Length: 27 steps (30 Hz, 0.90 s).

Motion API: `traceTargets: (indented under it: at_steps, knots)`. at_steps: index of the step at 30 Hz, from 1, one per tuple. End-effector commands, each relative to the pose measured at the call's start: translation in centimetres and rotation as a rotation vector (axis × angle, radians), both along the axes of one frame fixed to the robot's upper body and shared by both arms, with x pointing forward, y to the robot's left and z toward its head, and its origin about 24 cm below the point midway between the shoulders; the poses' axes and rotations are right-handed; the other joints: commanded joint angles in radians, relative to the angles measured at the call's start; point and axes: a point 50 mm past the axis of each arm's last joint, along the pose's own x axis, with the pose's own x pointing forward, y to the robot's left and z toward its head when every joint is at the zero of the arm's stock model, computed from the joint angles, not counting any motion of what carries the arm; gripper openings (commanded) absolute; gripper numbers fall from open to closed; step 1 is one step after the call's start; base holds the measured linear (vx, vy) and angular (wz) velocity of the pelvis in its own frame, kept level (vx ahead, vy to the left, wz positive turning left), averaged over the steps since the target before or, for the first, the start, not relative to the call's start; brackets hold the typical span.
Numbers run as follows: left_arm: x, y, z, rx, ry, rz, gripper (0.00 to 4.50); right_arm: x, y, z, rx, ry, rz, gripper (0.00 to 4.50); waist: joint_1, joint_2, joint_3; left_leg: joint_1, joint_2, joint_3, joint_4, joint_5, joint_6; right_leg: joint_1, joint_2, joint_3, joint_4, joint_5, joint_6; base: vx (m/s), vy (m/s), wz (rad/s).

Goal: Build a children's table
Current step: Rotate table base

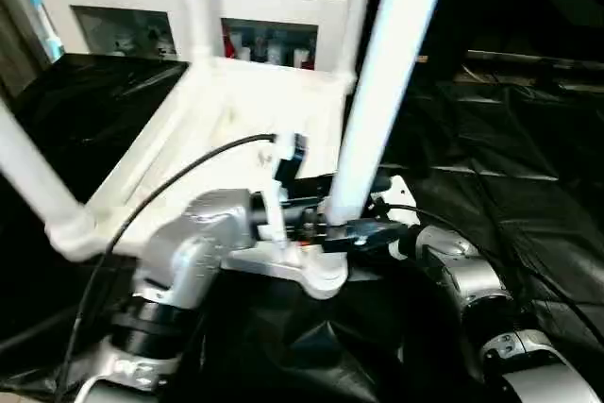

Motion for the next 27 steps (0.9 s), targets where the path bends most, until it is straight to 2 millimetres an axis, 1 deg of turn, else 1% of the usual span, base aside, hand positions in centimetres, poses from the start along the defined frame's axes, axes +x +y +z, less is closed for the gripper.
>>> traceTargets:
  at_steps: [1, 2, 3, 5, 6, 8, 9, 11, 12, 14, 15, 16, 17, 19, 20, 21, 22, 23, 24, 25, 26, 27]
  knots:
    - [-0.3, -1.8, 0.4, 0.005, -0.034, -0.043, 4.47, -0.1, 2.8, 0.9, 0.068, -0.040, 0.116, 3.51, 0.008, 0.013, -0.068, 0.018, 0.025, -0.015, -0.073, -0.358, -0.002, 0.040, -0.026, 0.014, -0.075, -0.259, -0.243, 0.000, 0.000, 0.00]
    - [-0.3, -1.9, 0.4, 0.004, -0.036, -0.042, 4.47, -0.2, 2.8, 0.9, 0.068, -0.040, 0.117, 3.51, 0.008, 0.012, -0.068, 0.018, 0.025, -0.015, -0.073, -0.355, 0.000, 0.041, -0.026, 0.014, -0.075, -0.256, -0.244, 0.000, 0.000, 0.00]
    - [-0.3, -2.0, 0.3, 0.001, -0.040, -0.039, 4.47, -0.2, 2.8, 0.9, 0.065, -0.040, 0.119, 3.51, 0.009, 0.013, -0.069, 0.018, 0.025, -0.015, -0.072, -0.346, 0.003, 0.041, -0.026, 0.014, -0.074, -0.244, -0.248, 0.000, 0.000, 0.00]
    - [-0.1, -2.0, 0.1, 0.002, -0.056, -0.002, 4.47, -0.2, 2.9, 0.8, 0.062, -0.040, 0.123, 3.51, 0.010, 0.013, -0.069, 0.017, 0.026, -0.014, -0.072, -0.338, 0.008, 0.042, -0.026, 0.014, -0.073, -0.232, -0.251, 0.000, 0.000, 0.00]
    - [-0.1, -2.0, 0.1, 0.002, -0.056, -0.002, 4.47, -0.2, 2.9, 0.8, 0.062, -0.040, 0.123, 3.51, 0.009, 0.011, -0.069, 0.016, 0.027, -0.014, -0.072, -0.336, 0.010, 0.042, -0.027, 0.014, -0.074, -0.230, -0.252, 0.000, 0.000, 0.00]
    - [0.4, -1.9, -0.3, 0.022, -0.071, 0.065, 4.47, -0.1, 2.9, 0.7, 0.051, -0.047, 0.113, 3.51, 0.009, 0.010, -0.069, 0.014, 0.026, -0.014, -0.072, -0.333, 0.014, 0.042, -0.027, 0.014, -0.073, -0.227, -0.251, 0.000, 0.000, 0.00]
    - [0.6, -1.8, -0.4, 0.036, -0.076, 0.086, 4.47, -0.1, 2.9, 0.6, 0.042, -0.054, 0.108, 3.51, 0.009, 0.009, -0.070, 0.014, 0.027, -0.015, -0.072, -0.331, 0.016, 0.043, -0.029, 0.014, -0.073, -0.230, -0.247, 0.000, 0.000, 0.00]
    - [1.2, -1.4, -0.9, 0.085, -0.096, 0.147, 4.47, 0.2, 2.8, 0.7, 0.020, -0.080, 0.077, 3.51, 0.010, 0.010, -0.068, 0.015, 0.026, -0.014, -0.072, -0.333, 0.016, 0.041, -0.028, 0.014, -0.074, -0.241, -0.244, 0.000, 0.000, 0.00]
    - [1.5, -1.2, -1.2, 0.107, -0.106, 0.173, 4.47, 0.3, 2.6, 0.8, 0.013, -0.090, 0.058, 3.51, 0.010, 0.007, -0.069, 0.016, 0.027, -0.014, -0.072, -0.330, 0.016, 0.039, -0.028, 0.014, -0.076, -0.243, -0.240, 0.000, 0.000, 0.00]
    - [2.4, -0.3, -1.8, 0.176, -0.144, 0.242, 4.47, 0.8, 2.0, 1.2, 0.016, -0.127, -0.016, 3.51, 0.012, 0.008, -0.068, 0.017, 0.027, -0.016, -0.073, -0.339, 0.012, 0.037, -0.029, 0.014, -0.076, -0.264, -0.231, 0.000, 0.000, 0.00]
    - [2.4, -0.2, -1.8, 0.178, -0.145, 0.244, 4.47, 0.8, 1.9, 1.2, 0.017, -0.128, -0.019, 3.51, 0.010, 0.008, -0.067, 0.015, 0.025, -0.016, -0.074, -0.346, 0.009, 0.038, -0.029, 0.014, -0.076, -0.277, -0.224, 0.000, 0.000, 0.00]
    - [2.6, 0.3, -2.0, 0.205, -0.168, 0.267, 4.47, 0.9, 1.6, 1.4, 0.030, -0.136, -0.044, 3.51, 0.012, 0.008, -0.068, 0.015, 0.026, -0.018, -0.075, -0.346, 0.008, 0.039, -0.030, 0.014, -0.077, -0.282, -0.221, 0.000, 0.000, 0.00]
    - [2.7, 0.7, -2.2, 0.223, -0.182, 0.276, 4.47, 0.9, 1.2, 1.6, 0.039, -0.145, -0.060, 3.51, 0.013, 0.007, -0.068, 0.017, 0.027, -0.016, -0.074, -0.345, 0.007, 0.036, -0.030, 0.015, -0.077, -0.276, -0.221, 0.000, 0.000, 0.00]
    - [2.3, 1.4, -2.4, 0.229, -0.192, 0.249, 4.47, 0.5, 0.1, 1.9, 0.068, -0.163, -0.074, 3.51, 0.020, 0.007, -0.068, 0.017, 0.028, -0.014, -0.075, -0.339, 0.013, 0.036, -0.030, 0.017, -0.075, -0.263, -0.217, 0.000, 0.000, 0.00]
    - [2.2, 1.8, -2.7, 0.227, -0.183, 0.242, 4.47, 0.2, -0.8, 2.0, 0.081, -0.174, -0.085, 3.51, 0.019, 0.007, -0.067, 0.016, 0.029, -0.015, -0.076, -0.336, 0.013, 0.036, -0.029, 0.016, -0.073, -0.259, -0.219, 0.000, 0.000, 0.00]
    - [2.1, 1.9, -2.9, 0.227, -0.179, 0.246, 4.47, -0.1, -1.2, 2.0, 0.082, -0.177, -0.084, 3.51, 0.025, 0.011, -0.067, 0.020, 0.030, -0.013, -0.075, -0.332, 0.015, 0.034, -0.027, 0.017, -0.074, -0.247, -0.217, 0.000, 0.000, 0.00]
    - [2.1, 1.9, -2.9, 0.227, -0.179, 0.246, 4.47, -0.1, -1.2, 2.0, 0.082, -0.177, -0.084, 3.51, 0.026, 0.009, -0.067, 0.019, 0.030, -0.012, -0.075, -0.330, 0.015, 0.034, -0.026, 0.017, -0.075, -0.242, -0.217, 0.000, 0.000, 0.00]
    - [2.1, 2.3, -3.2, 0.224, -0.161, 0.256, 4.47, -0.6, -2.0, 2.2, 0.079, -0.193, -0.098, 3.51, 0.029, 0.014, -0.067, 0.020, 0.029, -0.012, -0.075, -0.333, 0.012, 0.034, -0.027, 0.017, -0.073, -0.242, -0.222, 0.000, 0.000, 0.00]
    - [2.2, 2.6, -3.4, 0.218, -0.149, 0.270, 4.47, -1.0, -2.6, 2.3, 0.080, -0.202, -0.111, 3.51, 0.032, 0.015, -0.066, 0.021, 0.028, -0.010, -0.076, -0.335, 0.010, 0.033, -0.025, 0.019, -0.077, -0.240, -0.216, 0.000, 0.000, 0.00]
    - [2.2, 2.8, -3.5, 0.215, -0.146, 0.278, 4.47, -1.1, -2.9, 2.4, 0.082, -0.204, -0.118, 3.51, 0.032, 0.010, -0.066, 0.018, 0.027, -0.011, -0.076, -0.341, 0.011, 0.035, -0.025, 0.018, -0.077, -0.251, -0.209, 0.000, 0.000, 0.00]
    - [2.1, 3.1, -3.8, 0.223, -0.137, 0.281, 4.47, -1.4, -3.3, 2.5, 0.081, -0.208, -0.134, 3.51, 0.032, 0.014, -0.065, 0.019, 0.026, -0.011, -0.077, -0.346, 0.011, 0.034, -0.025, 0.018, -0.079, -0.261, -0.207, 0.000, 0.000, 0.00]
    - [2.1, 3.2, -3.8, 0.224, -0.136, 0.281, 4.47, -1.4, -3.4, 2.5, 0.080, -0.208, -0.135, 3.51, 0.031, 0.011, -0.066, 0.019, 0.026, -0.012, -0.076, -0.359, 0.008, 0.032, -0.025, 0.017, -0.080, -0.291, -0.199, 0.000, 0.000, 0.00]
